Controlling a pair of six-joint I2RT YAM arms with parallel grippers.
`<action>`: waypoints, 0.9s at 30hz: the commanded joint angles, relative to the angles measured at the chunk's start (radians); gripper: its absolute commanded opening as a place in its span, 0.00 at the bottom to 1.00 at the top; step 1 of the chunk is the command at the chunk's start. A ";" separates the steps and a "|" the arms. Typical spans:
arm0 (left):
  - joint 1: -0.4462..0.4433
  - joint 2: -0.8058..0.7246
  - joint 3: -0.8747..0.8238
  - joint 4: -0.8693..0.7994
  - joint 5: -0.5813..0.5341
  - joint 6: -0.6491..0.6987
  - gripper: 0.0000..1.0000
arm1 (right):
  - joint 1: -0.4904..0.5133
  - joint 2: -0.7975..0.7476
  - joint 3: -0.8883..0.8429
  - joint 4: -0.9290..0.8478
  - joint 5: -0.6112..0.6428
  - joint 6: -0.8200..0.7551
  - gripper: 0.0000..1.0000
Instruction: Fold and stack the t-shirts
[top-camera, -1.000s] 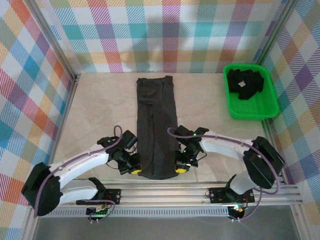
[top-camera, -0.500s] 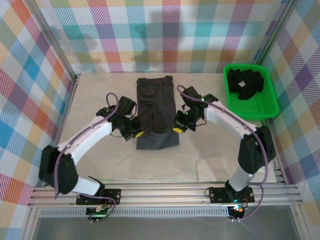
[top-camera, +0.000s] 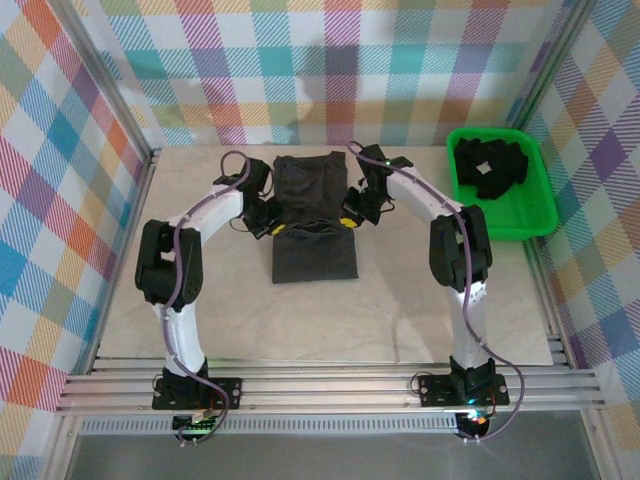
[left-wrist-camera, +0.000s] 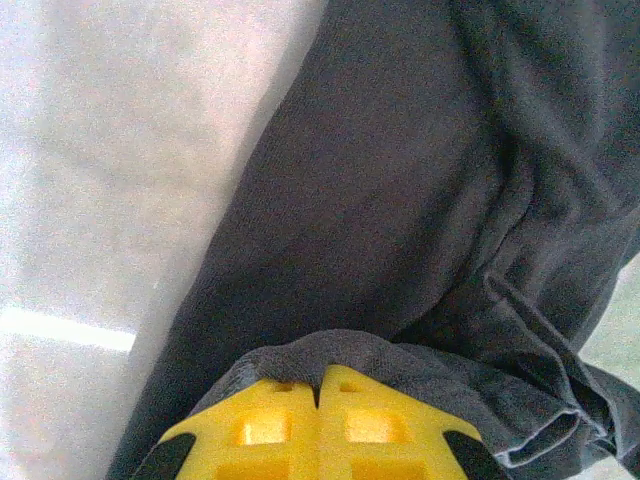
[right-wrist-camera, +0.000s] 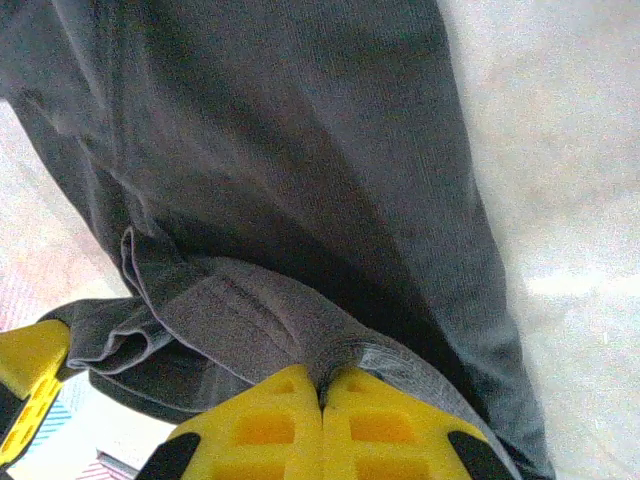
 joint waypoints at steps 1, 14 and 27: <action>0.010 0.048 0.104 -0.022 0.003 0.041 0.00 | -0.011 0.033 0.083 -0.043 -0.006 -0.019 0.00; 0.028 0.064 0.174 -0.101 -0.093 0.051 0.36 | -0.061 0.049 0.143 0.015 -0.048 -0.086 0.53; -0.059 -0.357 -0.541 0.209 0.013 -0.323 0.56 | -0.035 -0.381 -0.626 0.302 -0.090 0.100 0.60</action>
